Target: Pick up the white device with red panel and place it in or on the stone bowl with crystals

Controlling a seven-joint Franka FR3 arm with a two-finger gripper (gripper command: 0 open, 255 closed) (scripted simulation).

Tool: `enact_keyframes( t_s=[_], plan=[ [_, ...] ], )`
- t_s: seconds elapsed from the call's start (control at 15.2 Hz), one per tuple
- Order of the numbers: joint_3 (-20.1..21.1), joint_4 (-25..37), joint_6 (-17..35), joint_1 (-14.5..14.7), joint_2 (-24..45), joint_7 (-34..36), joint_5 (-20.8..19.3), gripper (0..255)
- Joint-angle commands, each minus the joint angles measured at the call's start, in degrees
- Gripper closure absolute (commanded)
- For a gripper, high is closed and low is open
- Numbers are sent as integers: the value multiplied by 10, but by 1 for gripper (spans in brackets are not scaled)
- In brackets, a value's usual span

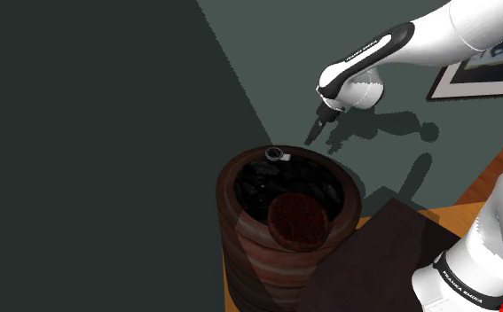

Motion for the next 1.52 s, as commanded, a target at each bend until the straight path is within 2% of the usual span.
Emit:
enact_keyframes(
  t_s=[0.0,0.26,0.53,0.66,1.12,1.45],
  plan=[
    [12,32,3,-9,52,-73,63,0],
    [51,109,-4,-42,150,-176,144,0],
    [90,194,-13,-75,240,-247,188,0],
    [106,234,-17,-88,279,-270,199,0],
    [126,266,4,-94,329,-283,224,0],
    [128,268,5,-94,333,-284,226,0]
  ],
)
